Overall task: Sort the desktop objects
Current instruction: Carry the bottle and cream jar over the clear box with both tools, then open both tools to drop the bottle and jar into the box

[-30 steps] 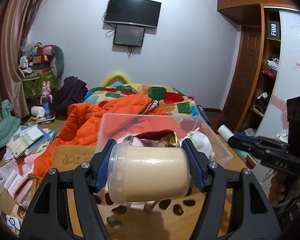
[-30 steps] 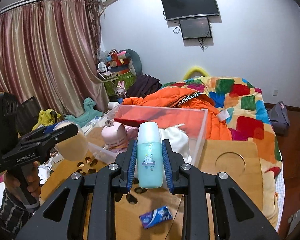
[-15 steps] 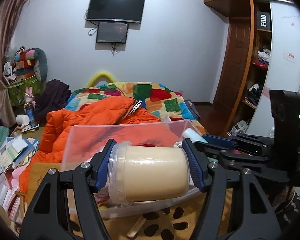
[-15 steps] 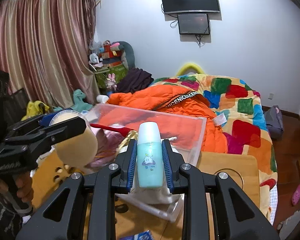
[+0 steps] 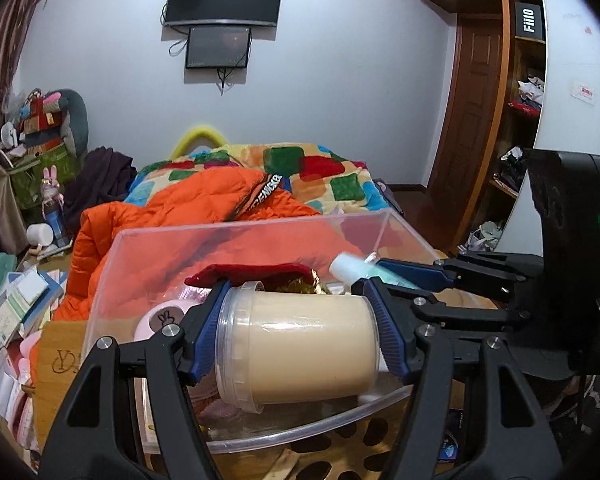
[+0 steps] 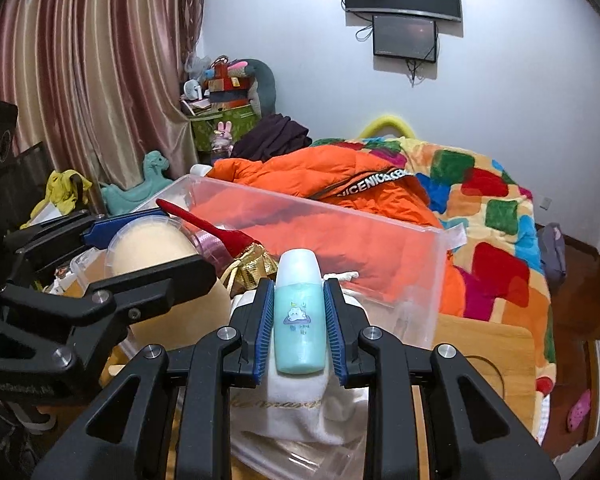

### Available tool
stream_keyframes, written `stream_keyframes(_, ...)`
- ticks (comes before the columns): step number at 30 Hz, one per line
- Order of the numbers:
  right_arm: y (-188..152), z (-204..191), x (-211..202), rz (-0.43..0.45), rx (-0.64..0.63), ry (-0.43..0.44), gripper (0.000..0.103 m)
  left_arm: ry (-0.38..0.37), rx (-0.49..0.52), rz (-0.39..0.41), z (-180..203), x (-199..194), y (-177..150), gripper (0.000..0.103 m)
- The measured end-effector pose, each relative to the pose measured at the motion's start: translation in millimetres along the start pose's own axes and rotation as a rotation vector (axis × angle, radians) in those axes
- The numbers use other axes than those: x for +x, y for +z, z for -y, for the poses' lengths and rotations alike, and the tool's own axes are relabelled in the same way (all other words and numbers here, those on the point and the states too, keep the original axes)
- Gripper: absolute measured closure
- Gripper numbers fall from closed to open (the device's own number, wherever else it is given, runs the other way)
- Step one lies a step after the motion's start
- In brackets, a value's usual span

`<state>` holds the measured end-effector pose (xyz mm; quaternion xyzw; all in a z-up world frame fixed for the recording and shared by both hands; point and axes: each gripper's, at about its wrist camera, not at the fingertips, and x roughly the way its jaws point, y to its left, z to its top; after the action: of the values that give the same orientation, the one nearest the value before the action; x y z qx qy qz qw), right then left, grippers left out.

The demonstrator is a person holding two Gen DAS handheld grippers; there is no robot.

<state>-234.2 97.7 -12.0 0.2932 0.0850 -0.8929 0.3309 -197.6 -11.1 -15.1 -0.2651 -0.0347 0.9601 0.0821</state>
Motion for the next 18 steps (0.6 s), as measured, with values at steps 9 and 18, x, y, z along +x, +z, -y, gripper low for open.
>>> stream_keyframes(9,-1,-10,7,-0.016,-0.078,-0.043,0.079,-0.007,-0.039,-0.022,-6,1,-7,0.037)
stream_keyframes(18,-2,-11,-4,-0.035,-0.054,-0.081,0.061,0.024,-0.034,0.016,1,-20,-5,0.036)
